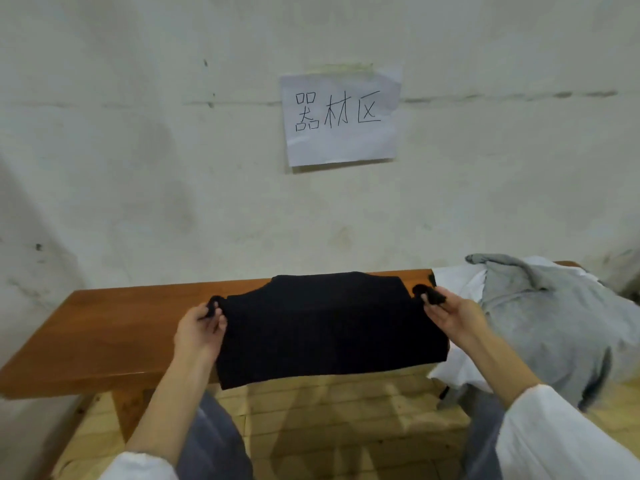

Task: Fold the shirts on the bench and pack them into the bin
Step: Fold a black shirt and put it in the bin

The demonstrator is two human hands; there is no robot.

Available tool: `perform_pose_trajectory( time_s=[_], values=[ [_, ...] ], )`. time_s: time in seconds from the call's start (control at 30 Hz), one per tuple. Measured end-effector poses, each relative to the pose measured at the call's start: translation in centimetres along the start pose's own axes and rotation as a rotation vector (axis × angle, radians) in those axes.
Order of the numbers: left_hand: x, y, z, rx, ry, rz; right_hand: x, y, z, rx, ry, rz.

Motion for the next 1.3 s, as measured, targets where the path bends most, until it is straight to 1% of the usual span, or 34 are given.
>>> perform_pose_trajectory(
  time_s=[0.03,0.1,0.17,0.27,0.3,0.33,0.4,0.43,0.5,0.6,0.67,0.77,0.83,0.93,1.0,1.1,1.17,1.23,1.3],
  values=[
    [-0.5,-0.2,-0.4,0.004,0.003,-0.025,-0.2,-0.3,-0.5,0.023,0.024,0.014],
    [-1.1,-1.1,-2.0,0.002,-0.021,-0.128,-0.9,-0.6,-1.4,0.049,0.047,0.129],
    [-1.1,-2.3,-3.5,-0.034,-0.030,-0.226,-1.6,-0.8,-2.0,0.051,-0.002,0.363],
    [-0.9,-2.9,-4.2,-0.144,0.038,-0.377,-2.6,-1.1,-3.1,0.074,-0.102,0.693],
    [-0.7,-2.8,-4.0,-0.192,0.081,-0.474,-2.8,-1.0,-3.4,0.086,-0.154,0.785],
    [-0.7,-2.7,-4.1,-0.248,0.148,-0.573,-3.0,-0.9,-3.8,0.076,-0.245,0.918],
    [-0.8,-2.3,-4.2,-0.351,0.371,-0.771,-2.9,-0.4,-4.2,0.028,-0.512,1.200],
    [-0.9,-2.0,-4.0,-0.371,0.496,-0.875,-2.9,-0.2,-4.2,0.002,-0.644,1.271],
    [-0.8,-1.6,-4.0,-0.369,0.669,-1.004,-2.8,0.7,-3.9,-0.035,-0.759,1.243],
    [0.1,-1.4,-4.0,-0.365,0.734,-1.052,-3.8,1.3,-3.6,-0.030,-0.725,1.133],
    [0.6,-1.2,-3.9,-0.391,0.775,-1.011,-4.4,1.2,-3.5,-0.064,-0.721,1.097],
    [-0.4,-1.1,-4.3,-0.477,0.854,-0.861,-3.8,1.3,-4.1,-0.199,-0.774,1.015],
    [-1.7,-0.9,-5.5,-0.513,0.900,-0.837,-2.7,1.6,-5.5,-0.253,-0.786,1.011],
    [-3.0,0.4,-8.3,-0.517,0.944,-0.923,-2.1,3.1,-8.9,-0.195,-0.788,1.059],
    [-3.1,1.3,-10.9,-0.582,0.927,-1.045,-3.0,3.9,-11.6,-0.127,-0.750,1.143],
    [-2.3,1.1,-14.7,-0.634,0.816,-1.313,-5.4,3.3,-15.0,-0.006,-0.573,1.348],
    [-1.7,0.5,-16.3,-0.669,0.767,-1.455,-6.7,2.6,-16.1,0.013,-0.470,1.423],
    [-1.4,0.3,-16.6,-0.691,0.786,-1.512,-7.3,2.5,-16.4,0.001,-0.465,1.454],
    [-1.1,0.4,-16.2,-0.678,0.794,-1.520,-7.3,2.6,-16.0,0.038,-0.510,1.475]
  ],
)
Point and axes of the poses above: each hand's wrist, its own z-axis away from the middle knuckle, its own y-axis out of the palm, x = y × z, the point moved 1 cm from there along -z, towards the middle knuckle, and after that the axes turned 14 degrees about -y, right-handed, at the moved point
